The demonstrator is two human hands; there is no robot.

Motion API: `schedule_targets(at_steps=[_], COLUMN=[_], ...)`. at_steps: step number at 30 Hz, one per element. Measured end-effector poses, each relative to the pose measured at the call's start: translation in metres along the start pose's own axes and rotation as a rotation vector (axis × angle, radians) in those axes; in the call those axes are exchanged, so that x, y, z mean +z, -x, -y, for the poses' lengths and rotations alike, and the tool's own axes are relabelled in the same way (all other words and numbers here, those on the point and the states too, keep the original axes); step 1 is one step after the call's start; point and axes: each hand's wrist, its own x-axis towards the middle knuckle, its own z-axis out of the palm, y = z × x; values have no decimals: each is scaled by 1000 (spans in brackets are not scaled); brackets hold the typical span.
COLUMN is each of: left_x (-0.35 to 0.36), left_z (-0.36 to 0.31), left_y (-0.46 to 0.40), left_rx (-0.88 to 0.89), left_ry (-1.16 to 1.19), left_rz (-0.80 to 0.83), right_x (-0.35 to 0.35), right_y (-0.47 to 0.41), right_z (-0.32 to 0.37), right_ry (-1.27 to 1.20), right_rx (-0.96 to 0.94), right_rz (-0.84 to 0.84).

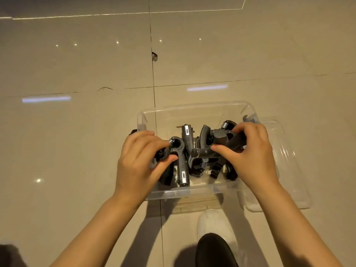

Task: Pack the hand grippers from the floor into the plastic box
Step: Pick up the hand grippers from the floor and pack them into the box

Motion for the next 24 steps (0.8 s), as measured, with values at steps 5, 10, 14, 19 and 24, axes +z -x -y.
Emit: schedule_targets(at_steps=[5,10,14,19,24], left_x=[11,23,31,44,48], left_z=[-13,-24,-24,-17,-15], left_y=[25,37,43,55,61], left_rx=[30,88,117,178,98], left_ry=[-75,-68,-15,-26,-34], left_rz=[-60,-53,-57,-47,-23], right_x=[-2,-16,-21,-18,12], right_y=[1,-7,-15,-42,-75], right_z=[-9,7,29,45,42], right_ry=[70,16,49,191,322], right_rx=[-128,-114,-124,-92,-53], right_rz=[178,282,317,380,390])
